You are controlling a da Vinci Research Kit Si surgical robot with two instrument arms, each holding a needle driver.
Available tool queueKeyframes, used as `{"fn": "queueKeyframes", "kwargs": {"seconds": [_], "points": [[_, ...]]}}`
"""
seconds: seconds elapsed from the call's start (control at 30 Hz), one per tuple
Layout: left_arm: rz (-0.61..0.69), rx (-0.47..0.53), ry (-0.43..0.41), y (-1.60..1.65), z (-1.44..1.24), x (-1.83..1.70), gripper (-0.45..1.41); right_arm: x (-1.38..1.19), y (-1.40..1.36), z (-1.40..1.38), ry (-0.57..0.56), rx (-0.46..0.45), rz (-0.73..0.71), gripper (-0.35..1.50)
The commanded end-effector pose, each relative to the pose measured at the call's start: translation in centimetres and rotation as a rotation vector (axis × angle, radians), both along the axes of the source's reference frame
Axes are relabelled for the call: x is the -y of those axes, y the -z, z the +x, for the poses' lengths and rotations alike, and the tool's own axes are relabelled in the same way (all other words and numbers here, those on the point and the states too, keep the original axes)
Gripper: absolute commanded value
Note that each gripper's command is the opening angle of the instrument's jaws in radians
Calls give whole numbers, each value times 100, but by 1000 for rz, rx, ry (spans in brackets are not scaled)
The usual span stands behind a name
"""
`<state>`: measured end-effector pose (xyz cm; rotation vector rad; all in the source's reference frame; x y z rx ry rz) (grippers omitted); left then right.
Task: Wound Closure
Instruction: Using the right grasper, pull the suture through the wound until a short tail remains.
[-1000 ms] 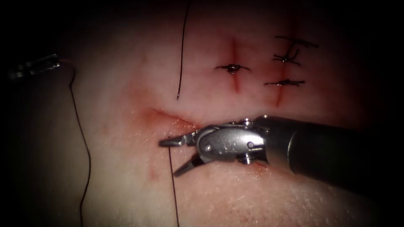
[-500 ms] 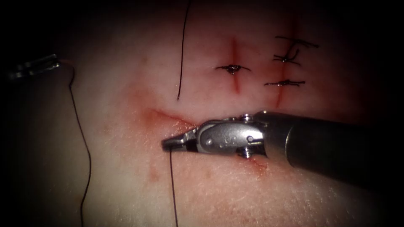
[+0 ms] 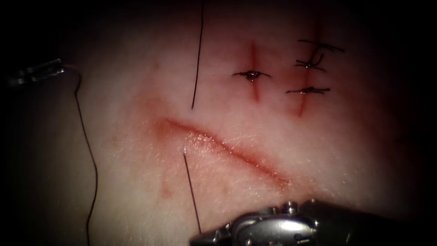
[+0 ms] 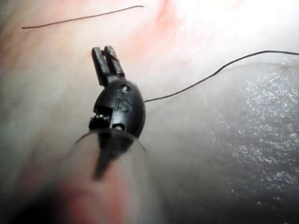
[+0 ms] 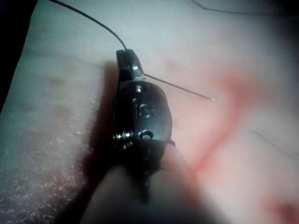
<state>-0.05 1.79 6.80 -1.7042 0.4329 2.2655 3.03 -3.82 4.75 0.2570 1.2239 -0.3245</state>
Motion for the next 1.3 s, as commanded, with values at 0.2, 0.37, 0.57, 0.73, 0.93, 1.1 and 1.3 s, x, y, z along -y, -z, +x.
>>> {"fn": "queueKeyframes", "kwargs": {"seconds": [0.2,0.37,0.57,0.73,0.93,1.1,1.3], "points": [[1,1,0,-6,-6,2,-45,55,18,10,114,-7,54,-35],[1,1,-1,-6,-6,2,-45,71,21,16,165,-37,61,-18],[1,1,-1,-6,-6,2,-45,18,8,18,52,-84,113,131],[0,1,-1,-7,-6,2,-45,-64,-7,15,-43,-130,37,148],[1,0,-4,-7,-5,2,-45,-110,-20,15,-86,-118,20,148],[1,0,-3,-7,-5,2,-45,-132,-44,27,-120,-95,7,145],[1,0,-3,-7,-5,2,-45,-141,-77,50,-135,-32,-24,141]]}}
